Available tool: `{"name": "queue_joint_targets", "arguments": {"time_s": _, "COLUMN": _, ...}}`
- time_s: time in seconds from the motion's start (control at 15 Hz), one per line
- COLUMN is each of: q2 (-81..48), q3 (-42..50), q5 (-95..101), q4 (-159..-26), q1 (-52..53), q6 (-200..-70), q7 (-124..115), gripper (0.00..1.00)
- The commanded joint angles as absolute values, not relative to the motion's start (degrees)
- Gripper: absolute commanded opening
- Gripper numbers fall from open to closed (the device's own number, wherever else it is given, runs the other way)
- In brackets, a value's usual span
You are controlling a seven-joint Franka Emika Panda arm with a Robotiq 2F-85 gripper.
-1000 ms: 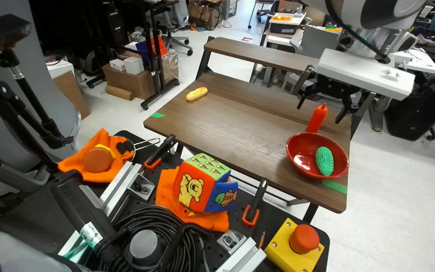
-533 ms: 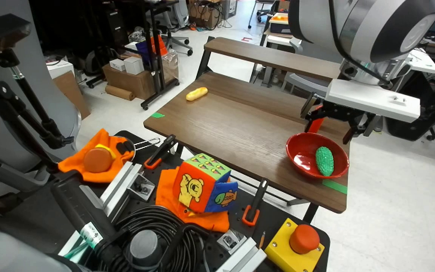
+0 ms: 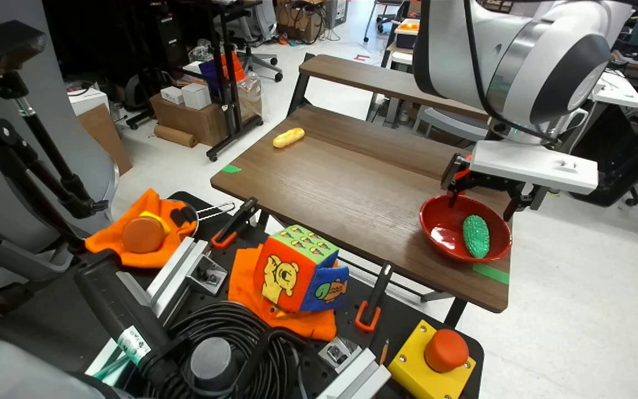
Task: Remove the green object from the orange bowl and put it on the table
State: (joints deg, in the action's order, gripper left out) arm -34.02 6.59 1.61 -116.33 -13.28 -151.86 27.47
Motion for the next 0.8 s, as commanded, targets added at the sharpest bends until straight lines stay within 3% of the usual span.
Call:
{"name": "queue_joint_targets", "arguments": {"time_s": 0.0, "q2": -36.77, "q3": 7.15, "q5": 6.11, "q4": -114.70, "q1": -13.27, "q6": -153.93, "q7": 24.35, "gripper": 1.00}}
{"name": "queue_joint_targets", "arguments": {"time_s": 0.73, "q2": -37.01, "q3": 8.38, "q5": 13.91, "q4": -116.77, "q1": -11.79, "q6": -156.19, "q7": 20.49, "gripper": 1.00}}
